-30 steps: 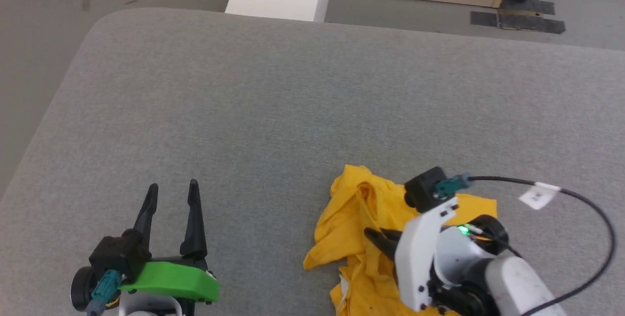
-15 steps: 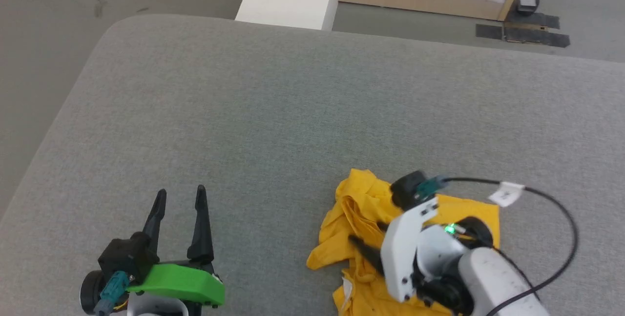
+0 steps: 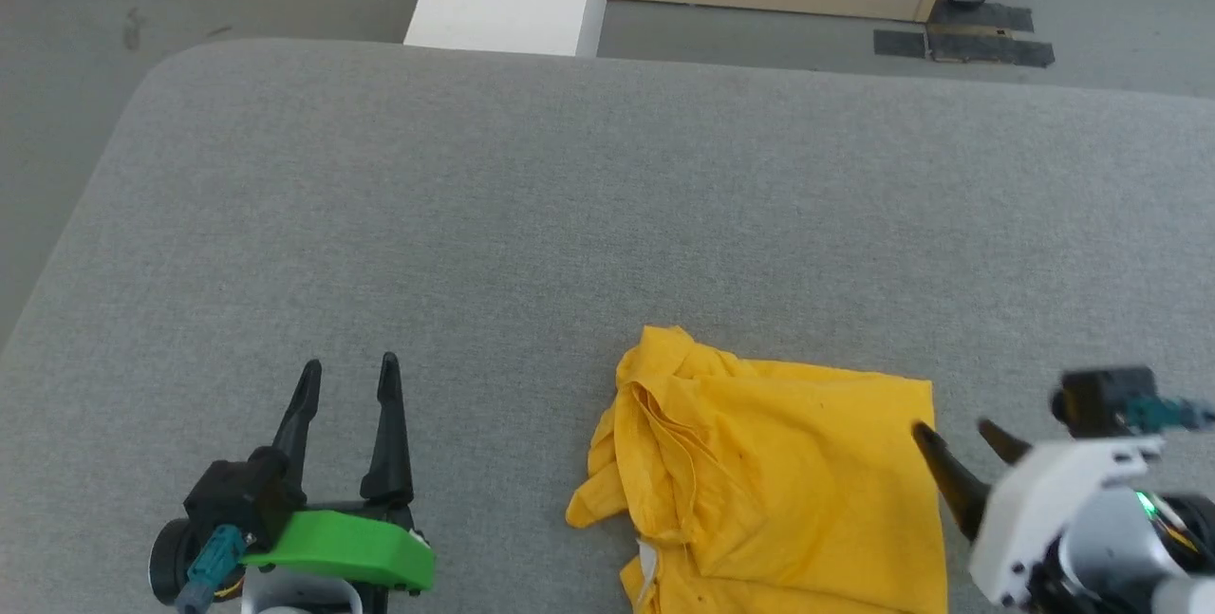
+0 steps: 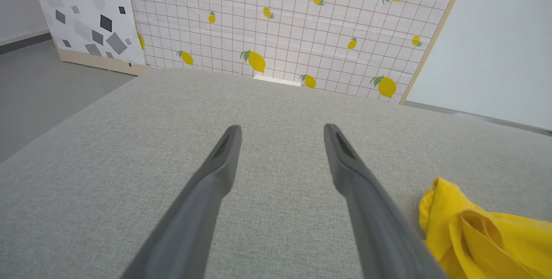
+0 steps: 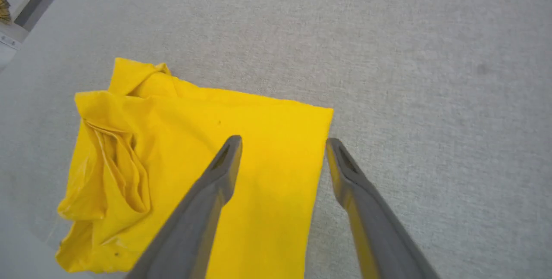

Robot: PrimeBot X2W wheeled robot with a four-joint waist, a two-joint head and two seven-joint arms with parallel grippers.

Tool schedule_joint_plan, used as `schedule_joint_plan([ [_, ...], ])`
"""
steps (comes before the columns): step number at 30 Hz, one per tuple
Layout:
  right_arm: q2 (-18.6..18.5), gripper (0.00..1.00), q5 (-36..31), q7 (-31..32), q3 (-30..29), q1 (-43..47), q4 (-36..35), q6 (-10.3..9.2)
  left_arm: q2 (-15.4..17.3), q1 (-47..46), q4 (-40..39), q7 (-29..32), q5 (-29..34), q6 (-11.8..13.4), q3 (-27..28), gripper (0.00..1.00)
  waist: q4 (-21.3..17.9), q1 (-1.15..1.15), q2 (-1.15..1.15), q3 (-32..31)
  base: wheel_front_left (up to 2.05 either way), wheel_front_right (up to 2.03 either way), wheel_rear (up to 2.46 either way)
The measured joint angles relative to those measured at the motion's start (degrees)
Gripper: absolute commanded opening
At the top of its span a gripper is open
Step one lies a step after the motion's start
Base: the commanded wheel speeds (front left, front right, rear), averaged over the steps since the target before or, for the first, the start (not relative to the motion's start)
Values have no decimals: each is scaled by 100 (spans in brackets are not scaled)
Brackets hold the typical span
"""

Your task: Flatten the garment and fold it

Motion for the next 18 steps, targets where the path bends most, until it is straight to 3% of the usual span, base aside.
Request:
schedule_joint_plan([
  [8, 131, 100, -55, -69, -301, 469, 192, 0, 81, -1, -97, 1, 42, 51, -14, 100, -28, 0, 0, 109, 0, 0, 0],
  [17, 172, 100, -66, -487, -227, 18, 1485, 1, 177, -1, -223, 126, 81, 58, -44, 100, 139, 0, 0, 75, 0, 0, 0],
  [18, 170, 77, -29, -555, -213, -56, 1616, 1, 182, -1, -226, 127, 81, 58, -49, 100, 163, 0, 0, 66, 0, 0, 0],
])
